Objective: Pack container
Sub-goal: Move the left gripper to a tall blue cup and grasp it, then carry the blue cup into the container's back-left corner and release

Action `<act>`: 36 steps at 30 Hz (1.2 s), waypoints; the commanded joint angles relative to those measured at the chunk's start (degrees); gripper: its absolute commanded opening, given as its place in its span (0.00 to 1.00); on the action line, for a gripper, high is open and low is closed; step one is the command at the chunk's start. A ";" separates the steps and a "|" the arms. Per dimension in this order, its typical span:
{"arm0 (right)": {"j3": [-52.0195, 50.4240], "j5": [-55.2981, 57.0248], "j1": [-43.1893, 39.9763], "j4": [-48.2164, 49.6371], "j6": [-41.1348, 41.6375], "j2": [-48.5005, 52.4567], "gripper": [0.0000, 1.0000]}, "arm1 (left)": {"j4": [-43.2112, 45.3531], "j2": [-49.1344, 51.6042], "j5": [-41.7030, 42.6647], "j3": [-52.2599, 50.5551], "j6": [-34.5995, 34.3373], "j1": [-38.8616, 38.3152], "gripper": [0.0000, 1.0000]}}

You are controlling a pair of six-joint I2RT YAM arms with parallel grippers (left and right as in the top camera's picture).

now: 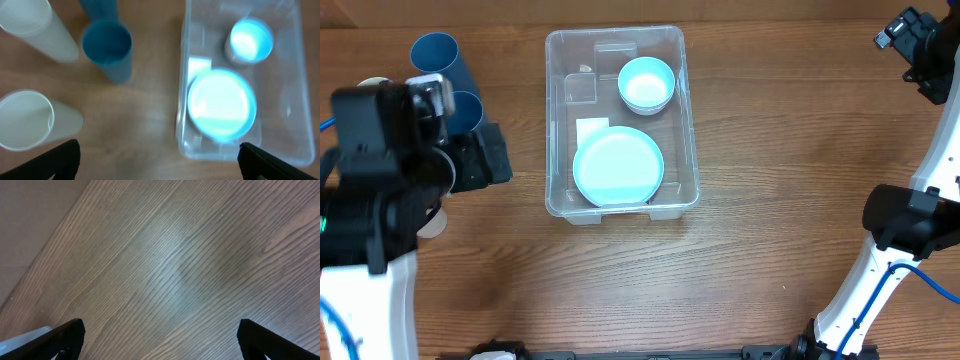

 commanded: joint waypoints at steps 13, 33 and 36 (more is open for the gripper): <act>1.33 0.11 0.15 0.17 0.02 -2.36 1.00 | 22.43 23.61 -11.13 0.74 7.34 0.37 1.00; 1.33 0.11 0.15 0.17 0.02 -2.36 1.00 | 16.17 40.09 -11.56 0.63 7.15 0.35 0.04; 1.33 0.11 0.15 0.17 0.02 -2.36 1.00 | 14.84 40.04 -11.50 2.05 6.08 0.26 0.04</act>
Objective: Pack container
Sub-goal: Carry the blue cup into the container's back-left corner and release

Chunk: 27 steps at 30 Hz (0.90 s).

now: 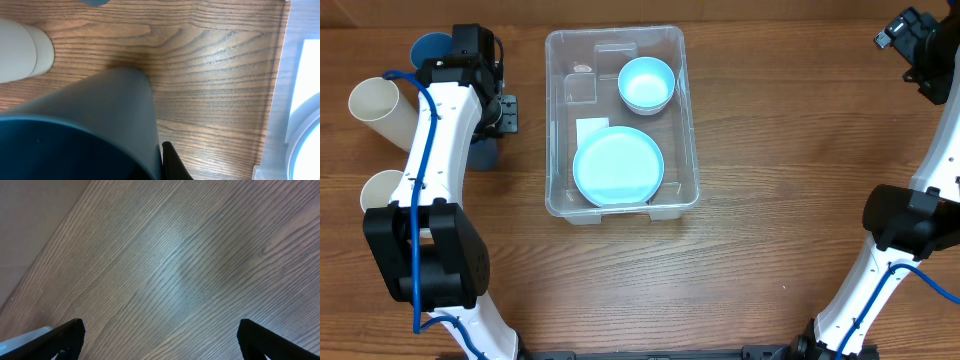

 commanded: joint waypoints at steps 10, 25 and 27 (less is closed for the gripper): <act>1.33 0.11 0.15 0.15 0.04 -2.29 1.00 | -16.83 -11.04 -0.24 36.04 -3.19 -4.26 0.04; 1.33 0.11 0.15 0.15 0.04 -2.29 1.00 | -7.54 5.90 13.42 36.26 0.28 -20.41 0.04; 1.33 0.11 0.15 0.15 0.04 -2.29 1.00 | -7.78 8.92 13.40 36.26 0.28 -20.28 0.04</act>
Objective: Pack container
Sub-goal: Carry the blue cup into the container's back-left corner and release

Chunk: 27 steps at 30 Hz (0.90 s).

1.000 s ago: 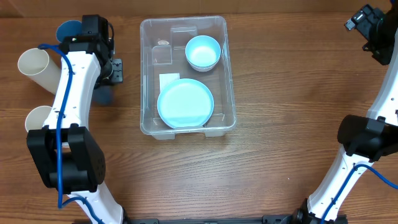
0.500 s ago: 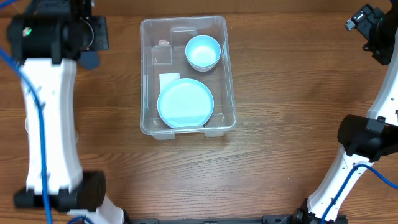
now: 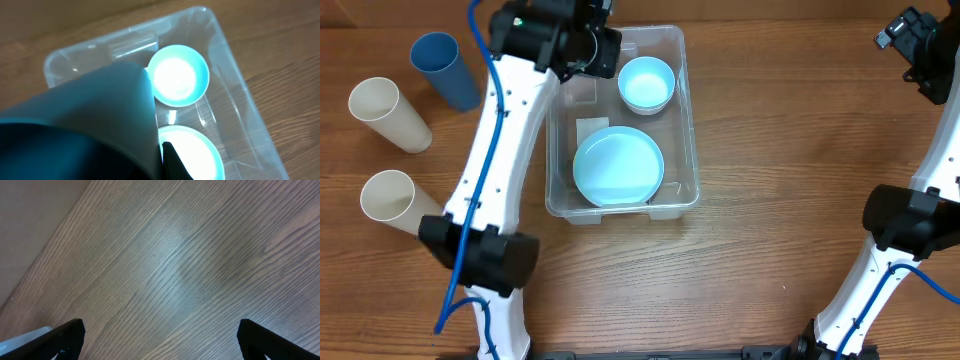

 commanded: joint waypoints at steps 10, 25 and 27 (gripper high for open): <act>1.33 0.13 0.15 0.17 0.04 -2.29 1.00 | -1.31 11.37 -2.80 0.17 -2.32 3.85 0.04; 1.33 0.13 0.15 0.17 0.04 -2.29 1.00 | 3.15 12.81 -5.35 -1.68 -5.03 5.81 0.04; 1.33 0.13 0.15 0.17 0.04 -2.29 1.00 | 2.93 14.84 -5.14 -1.68 -5.18 5.81 0.04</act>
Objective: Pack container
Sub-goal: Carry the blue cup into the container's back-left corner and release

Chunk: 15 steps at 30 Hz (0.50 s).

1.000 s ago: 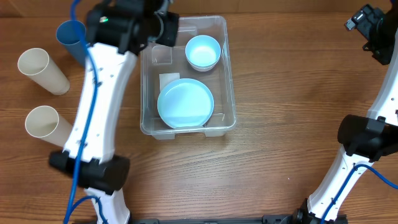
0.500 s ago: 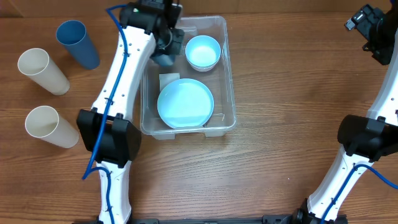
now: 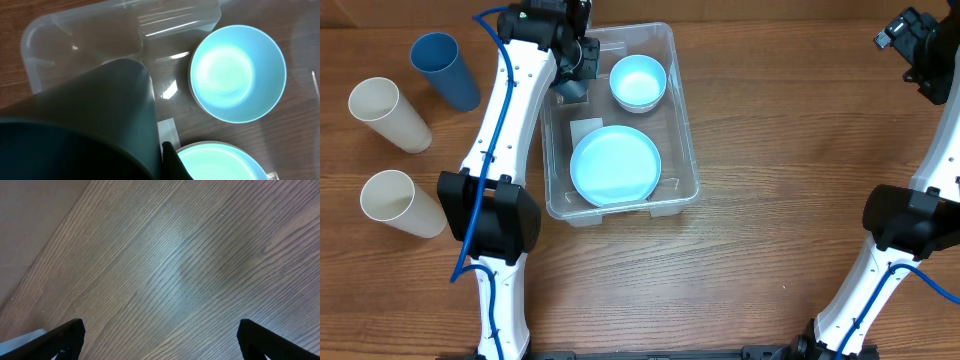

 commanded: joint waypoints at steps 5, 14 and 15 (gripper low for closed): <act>1.33 0.13 0.15 0.13 0.04 -2.29 1.00 | 0.20 7.28 -1.16 -0.76 -1.68 0.20 0.04; 1.33 0.13 0.15 0.15 0.04 -2.29 1.00 | 3.19 7.54 -1.22 -0.76 -1.62 0.26 0.85; 1.33 0.13 0.15 0.15 0.04 -2.29 1.00 | 3.72 7.52 -1.22 -0.74 -1.64 0.26 0.86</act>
